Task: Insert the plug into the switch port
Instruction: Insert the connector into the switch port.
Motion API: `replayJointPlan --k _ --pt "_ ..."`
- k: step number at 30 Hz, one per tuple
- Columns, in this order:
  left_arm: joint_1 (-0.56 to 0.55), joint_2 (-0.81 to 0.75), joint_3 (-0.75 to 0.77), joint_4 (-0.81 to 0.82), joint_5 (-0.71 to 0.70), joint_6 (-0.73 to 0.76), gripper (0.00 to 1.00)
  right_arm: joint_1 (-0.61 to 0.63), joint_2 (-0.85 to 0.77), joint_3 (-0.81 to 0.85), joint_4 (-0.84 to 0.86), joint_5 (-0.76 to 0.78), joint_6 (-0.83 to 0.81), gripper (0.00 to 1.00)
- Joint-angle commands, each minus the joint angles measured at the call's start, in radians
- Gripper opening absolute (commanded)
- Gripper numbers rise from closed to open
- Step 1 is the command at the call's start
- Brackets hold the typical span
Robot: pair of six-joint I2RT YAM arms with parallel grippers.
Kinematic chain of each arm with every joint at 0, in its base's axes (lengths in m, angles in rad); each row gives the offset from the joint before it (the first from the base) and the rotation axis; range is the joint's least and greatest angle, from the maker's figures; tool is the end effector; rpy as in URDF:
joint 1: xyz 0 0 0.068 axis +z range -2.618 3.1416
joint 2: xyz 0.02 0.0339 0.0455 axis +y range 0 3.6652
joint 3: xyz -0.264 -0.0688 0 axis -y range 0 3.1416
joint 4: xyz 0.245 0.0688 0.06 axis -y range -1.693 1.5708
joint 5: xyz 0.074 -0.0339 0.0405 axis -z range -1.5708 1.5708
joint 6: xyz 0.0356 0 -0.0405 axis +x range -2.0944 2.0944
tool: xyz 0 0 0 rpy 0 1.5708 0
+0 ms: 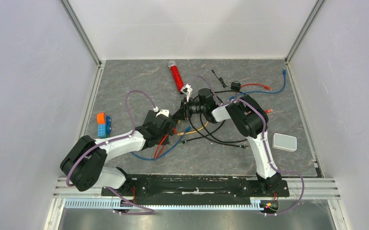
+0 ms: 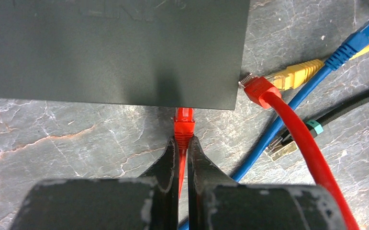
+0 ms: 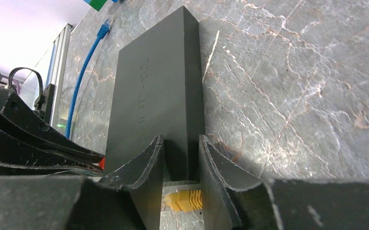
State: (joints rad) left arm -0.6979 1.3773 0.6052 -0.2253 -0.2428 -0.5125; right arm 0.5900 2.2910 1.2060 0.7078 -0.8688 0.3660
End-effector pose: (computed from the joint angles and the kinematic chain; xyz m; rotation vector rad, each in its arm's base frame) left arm 0.1936 -0.1512 0.1534 0.1437 2.5288 -0.1706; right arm 0.3602 0.2739 0.0876 -0.8497 1.9162 1.4484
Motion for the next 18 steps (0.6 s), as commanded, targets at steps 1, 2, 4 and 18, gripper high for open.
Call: replayJointPlan --k 1,2,4,18 --pt "0.024 0.053 0.013 0.272 -0.13 0.158 0.02 0.208 0.115 -0.051 -0.287 -0.321 0.049 0.22" --pt "0.024 0.066 0.019 0.281 -0.129 0.174 0.02 0.212 0.117 -0.051 -0.288 -0.321 0.051 0.21" --pt "0.024 0.098 0.029 0.296 -0.133 0.193 0.02 0.22 0.119 -0.055 -0.278 -0.322 0.057 0.21" --pt "0.098 0.022 -0.027 0.386 -0.1 -0.066 0.02 0.237 0.076 -0.159 -0.156 -0.262 0.159 0.18"
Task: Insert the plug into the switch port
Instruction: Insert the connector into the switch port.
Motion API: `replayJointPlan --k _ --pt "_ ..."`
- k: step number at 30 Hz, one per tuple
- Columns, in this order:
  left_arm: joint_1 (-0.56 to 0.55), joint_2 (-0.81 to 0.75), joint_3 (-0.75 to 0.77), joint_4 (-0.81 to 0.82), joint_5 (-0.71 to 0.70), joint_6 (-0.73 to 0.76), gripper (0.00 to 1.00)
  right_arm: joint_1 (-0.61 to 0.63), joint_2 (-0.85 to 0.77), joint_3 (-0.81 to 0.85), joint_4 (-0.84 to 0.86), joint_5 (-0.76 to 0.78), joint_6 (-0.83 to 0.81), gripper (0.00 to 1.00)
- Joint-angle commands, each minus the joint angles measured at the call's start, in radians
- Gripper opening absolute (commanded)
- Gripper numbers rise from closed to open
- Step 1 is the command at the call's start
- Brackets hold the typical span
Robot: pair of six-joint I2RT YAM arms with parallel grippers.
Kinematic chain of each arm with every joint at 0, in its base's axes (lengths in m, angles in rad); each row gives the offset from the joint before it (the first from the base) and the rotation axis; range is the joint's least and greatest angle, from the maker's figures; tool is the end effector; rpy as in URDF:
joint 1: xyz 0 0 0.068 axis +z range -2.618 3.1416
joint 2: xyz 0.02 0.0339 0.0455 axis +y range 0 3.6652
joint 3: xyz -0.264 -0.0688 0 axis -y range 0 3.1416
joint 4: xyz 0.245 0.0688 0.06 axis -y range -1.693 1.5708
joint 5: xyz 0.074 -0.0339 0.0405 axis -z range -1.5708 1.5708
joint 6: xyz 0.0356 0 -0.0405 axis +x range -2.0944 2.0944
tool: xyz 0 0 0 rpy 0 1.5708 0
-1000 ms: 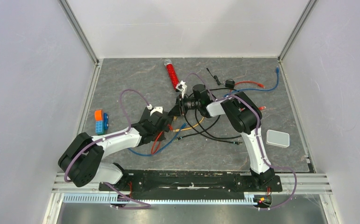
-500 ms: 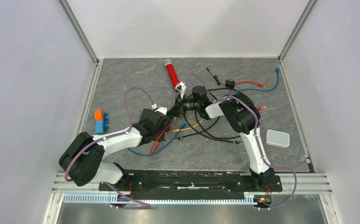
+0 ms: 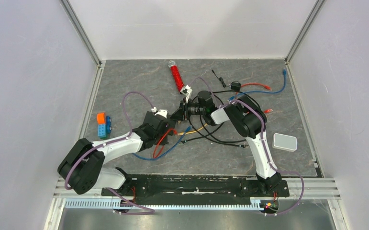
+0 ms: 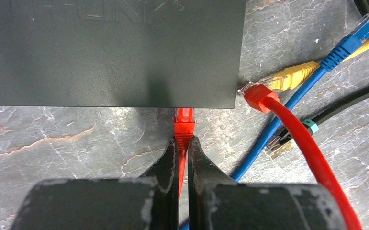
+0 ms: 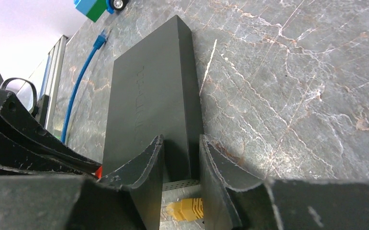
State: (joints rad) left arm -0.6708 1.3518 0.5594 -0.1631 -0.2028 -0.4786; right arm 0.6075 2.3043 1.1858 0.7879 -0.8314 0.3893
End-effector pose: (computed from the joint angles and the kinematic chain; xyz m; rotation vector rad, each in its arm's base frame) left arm 0.1926 -0.1437 0.1500 0.1601 2.5064 -0.2192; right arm 0.3549 0.2787 0.0837 -0.8303 1.8875 1.4338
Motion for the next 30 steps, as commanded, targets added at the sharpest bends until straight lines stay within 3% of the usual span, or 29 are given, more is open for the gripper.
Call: replayJointPlan --k 1,5,11,17,22,30 --pt "0.071 0.046 0.012 0.352 -0.127 -0.113 0.02 0.219 0.058 -0.152 -0.191 -0.295 0.173 0.18" --pt "0.058 0.099 0.057 0.331 -0.133 -0.076 0.02 0.219 0.047 -0.189 -0.041 -0.294 0.297 0.17" --pt "0.022 0.231 0.118 0.269 -0.215 -0.001 0.02 0.219 0.037 -0.194 -0.039 -0.263 0.32 0.17" --pt "0.069 0.159 0.091 0.23 -0.154 -0.025 0.03 0.163 0.033 -0.132 -0.036 -0.177 0.381 0.19" --pt "0.143 0.076 0.09 0.062 -0.126 -0.015 0.13 0.068 0.005 -0.003 -0.257 -0.08 0.28 0.28" --pt "0.178 -0.016 0.106 -0.032 -0.092 0.056 0.35 -0.045 -0.012 0.147 -0.397 0.027 0.206 0.45"
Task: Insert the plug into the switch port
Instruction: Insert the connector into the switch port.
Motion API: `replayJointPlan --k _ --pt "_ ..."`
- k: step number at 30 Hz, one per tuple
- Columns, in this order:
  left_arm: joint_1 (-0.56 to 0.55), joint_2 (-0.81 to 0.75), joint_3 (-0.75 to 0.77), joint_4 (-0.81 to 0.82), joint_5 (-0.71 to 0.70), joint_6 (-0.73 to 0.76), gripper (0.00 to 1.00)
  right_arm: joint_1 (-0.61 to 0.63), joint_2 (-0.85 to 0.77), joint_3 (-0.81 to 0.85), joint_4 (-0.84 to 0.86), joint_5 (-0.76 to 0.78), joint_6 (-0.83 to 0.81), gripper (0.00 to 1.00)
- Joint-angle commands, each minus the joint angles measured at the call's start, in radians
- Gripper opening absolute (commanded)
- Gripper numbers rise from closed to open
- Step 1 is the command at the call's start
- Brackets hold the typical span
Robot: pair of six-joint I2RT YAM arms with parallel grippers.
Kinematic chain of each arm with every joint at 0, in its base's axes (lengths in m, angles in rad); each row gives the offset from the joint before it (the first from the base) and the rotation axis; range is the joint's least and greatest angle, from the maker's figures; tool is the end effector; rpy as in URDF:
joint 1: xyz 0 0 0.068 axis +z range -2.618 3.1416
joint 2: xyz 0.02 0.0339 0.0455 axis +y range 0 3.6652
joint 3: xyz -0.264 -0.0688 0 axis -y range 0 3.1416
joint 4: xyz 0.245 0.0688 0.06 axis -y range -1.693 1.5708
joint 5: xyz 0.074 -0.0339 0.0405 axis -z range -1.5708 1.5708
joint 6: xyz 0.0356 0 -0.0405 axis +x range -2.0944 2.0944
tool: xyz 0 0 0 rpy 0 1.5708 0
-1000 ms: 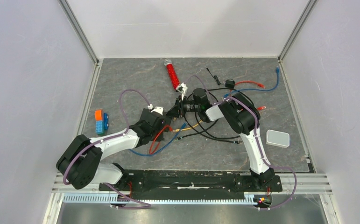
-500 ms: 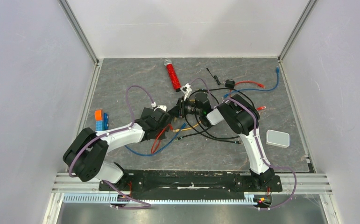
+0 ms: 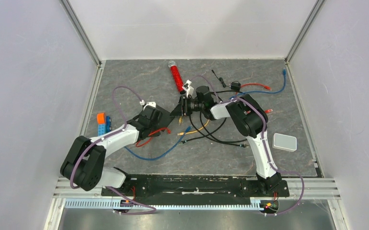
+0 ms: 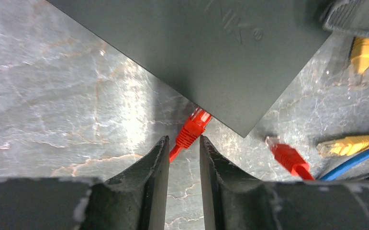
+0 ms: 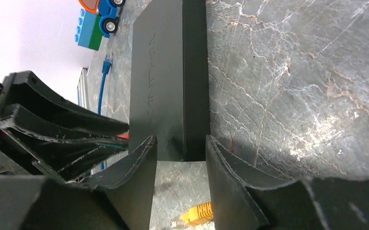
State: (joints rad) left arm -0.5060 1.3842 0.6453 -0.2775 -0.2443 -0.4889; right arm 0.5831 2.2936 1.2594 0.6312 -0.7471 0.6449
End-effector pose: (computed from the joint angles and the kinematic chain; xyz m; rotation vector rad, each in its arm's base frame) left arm 0.2226 -0.1135 0.1600 -0.0670 2.5416 -0.0709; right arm 0.3736 0.2754 0.0923 -0.4836 2.1374 1.4872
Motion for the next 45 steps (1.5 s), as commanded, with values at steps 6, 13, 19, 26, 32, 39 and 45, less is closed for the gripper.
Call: replayJointPlan --k 6,13,19,26,32,39,45 --pt "0.014 -0.118 0.046 -0.02 -0.012 0.049 0.48 -0.044 0.018 0.283 -0.368 -0.087 -0.124 0.49" --pt "0.132 -0.251 0.047 -0.033 -0.022 -0.051 0.58 -0.05 -0.106 0.257 -0.421 -0.005 -0.198 0.48" --pt "0.197 -0.269 0.033 0.056 0.031 -0.085 0.57 -0.048 -0.311 0.07 -0.418 0.147 -0.254 0.48" --pt "0.201 -0.18 -0.019 0.207 0.085 -0.127 0.65 -0.048 -0.536 -0.165 -0.474 0.309 -0.371 0.49" --pt "0.183 -0.036 0.222 0.008 -0.001 0.054 0.61 -0.047 -0.672 -0.26 -0.565 0.438 -0.478 0.51" --pt "0.137 -0.076 0.297 -0.119 -0.259 0.127 0.65 -0.047 -0.752 -0.313 -0.629 0.578 -0.491 0.52" --pt "0.137 -0.148 0.28 -0.169 -0.359 0.158 0.66 -0.049 -0.798 -0.38 -0.626 0.663 -0.496 0.51"
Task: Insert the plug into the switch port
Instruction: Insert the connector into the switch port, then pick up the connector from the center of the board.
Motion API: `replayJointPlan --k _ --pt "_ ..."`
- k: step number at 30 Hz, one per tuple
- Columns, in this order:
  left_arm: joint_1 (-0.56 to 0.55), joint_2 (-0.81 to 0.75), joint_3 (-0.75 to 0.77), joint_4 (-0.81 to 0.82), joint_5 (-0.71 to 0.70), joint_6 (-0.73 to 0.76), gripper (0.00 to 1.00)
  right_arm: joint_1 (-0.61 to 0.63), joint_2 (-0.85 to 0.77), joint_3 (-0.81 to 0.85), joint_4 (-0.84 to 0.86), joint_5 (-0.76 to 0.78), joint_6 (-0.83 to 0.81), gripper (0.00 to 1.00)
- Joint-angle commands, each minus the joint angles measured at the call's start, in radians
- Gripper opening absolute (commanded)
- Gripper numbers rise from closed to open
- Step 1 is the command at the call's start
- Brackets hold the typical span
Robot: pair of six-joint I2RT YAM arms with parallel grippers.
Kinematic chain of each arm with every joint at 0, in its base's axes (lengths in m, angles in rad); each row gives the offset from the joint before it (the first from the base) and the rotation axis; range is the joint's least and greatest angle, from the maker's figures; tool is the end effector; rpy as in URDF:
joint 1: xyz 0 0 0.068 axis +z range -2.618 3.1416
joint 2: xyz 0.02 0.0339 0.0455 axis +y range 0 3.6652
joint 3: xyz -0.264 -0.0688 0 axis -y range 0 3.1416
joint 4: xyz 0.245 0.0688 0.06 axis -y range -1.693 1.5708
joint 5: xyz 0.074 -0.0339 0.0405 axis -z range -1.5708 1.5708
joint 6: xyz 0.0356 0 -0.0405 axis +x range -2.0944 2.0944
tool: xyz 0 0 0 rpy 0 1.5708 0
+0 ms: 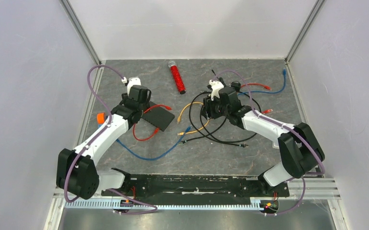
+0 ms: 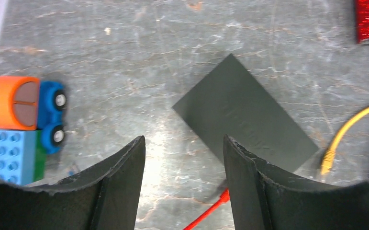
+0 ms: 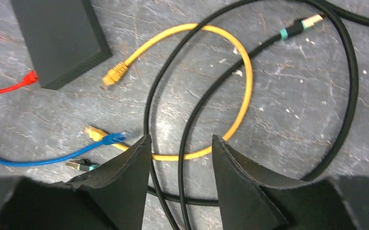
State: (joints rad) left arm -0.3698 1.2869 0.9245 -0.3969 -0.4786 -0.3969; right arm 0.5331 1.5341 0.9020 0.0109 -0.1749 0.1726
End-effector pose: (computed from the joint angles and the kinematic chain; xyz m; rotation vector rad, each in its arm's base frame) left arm 0.2605 -0.0834 0.2635 -0.2627 2.2166 0.1456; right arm 0.2829 0.1741 0.2175 -0.5011 2.1864 0.5824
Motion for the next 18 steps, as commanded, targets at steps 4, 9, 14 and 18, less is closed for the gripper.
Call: replayJointPlan --k 4,9,14,18 --pt "0.001 -0.111 0.001 -0.063 -0.093 0.119 0.67 0.002 -0.033 -0.027 -0.009 0.14 -0.065 0.52" --pt "0.002 -0.16 0.047 -0.12 0.122 0.144 0.67 0.002 0.016 -0.006 0.009 0.212 -0.141 0.54" --pt "0.001 -0.134 0.072 -0.185 0.248 0.096 0.71 0.002 0.092 0.032 0.079 0.196 -0.163 0.49" --pt "0.0 -0.064 0.112 -0.291 0.207 0.106 0.71 0.002 0.167 0.066 0.131 0.214 -0.164 0.43"
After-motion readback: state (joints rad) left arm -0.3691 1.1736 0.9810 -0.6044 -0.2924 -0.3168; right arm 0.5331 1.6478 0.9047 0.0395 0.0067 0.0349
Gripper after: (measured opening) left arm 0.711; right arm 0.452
